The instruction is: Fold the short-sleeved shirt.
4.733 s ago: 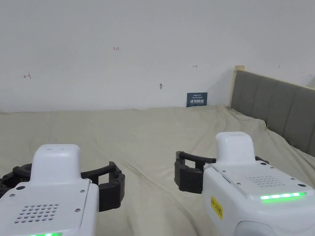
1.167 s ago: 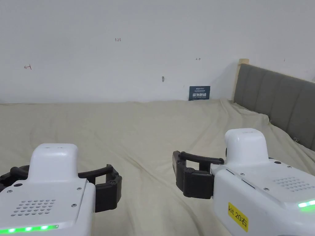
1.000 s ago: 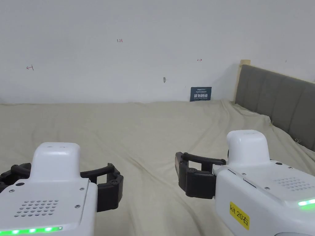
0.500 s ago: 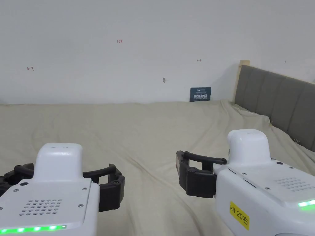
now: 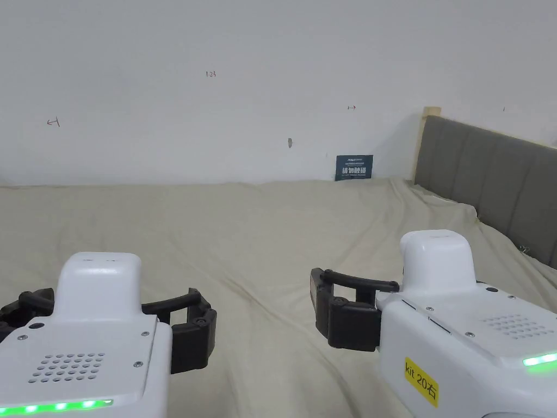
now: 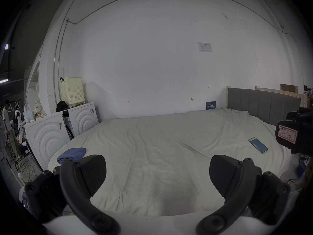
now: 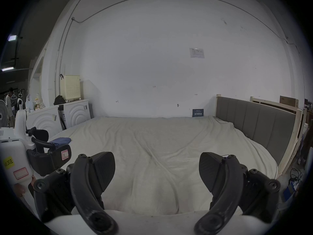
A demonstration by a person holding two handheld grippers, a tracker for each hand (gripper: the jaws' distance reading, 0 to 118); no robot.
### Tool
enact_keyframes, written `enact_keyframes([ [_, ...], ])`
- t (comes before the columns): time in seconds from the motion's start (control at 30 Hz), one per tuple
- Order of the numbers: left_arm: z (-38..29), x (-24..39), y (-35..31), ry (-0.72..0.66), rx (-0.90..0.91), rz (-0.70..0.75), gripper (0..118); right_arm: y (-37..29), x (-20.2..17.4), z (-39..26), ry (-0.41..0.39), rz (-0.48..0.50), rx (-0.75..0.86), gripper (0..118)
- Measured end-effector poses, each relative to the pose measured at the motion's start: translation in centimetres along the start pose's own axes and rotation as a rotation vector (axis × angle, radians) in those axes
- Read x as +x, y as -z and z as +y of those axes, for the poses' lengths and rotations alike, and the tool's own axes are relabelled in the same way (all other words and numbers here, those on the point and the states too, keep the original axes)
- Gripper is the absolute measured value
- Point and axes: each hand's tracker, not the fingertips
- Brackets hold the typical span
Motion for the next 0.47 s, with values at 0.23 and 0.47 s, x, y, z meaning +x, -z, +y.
enact_keyframes([
  [0.23,0.02,0.02,-0.11,0.002,0.002,-0.004,118,0.14,0.07,-0.18,-0.006,-0.005,-0.007,102],
  [0.47,0.0,-0.19,-0.12,-0.001,-0.001,0.002,118,-0.06,0.03,-0.12,-0.002,0.006,-0.003,102],
])
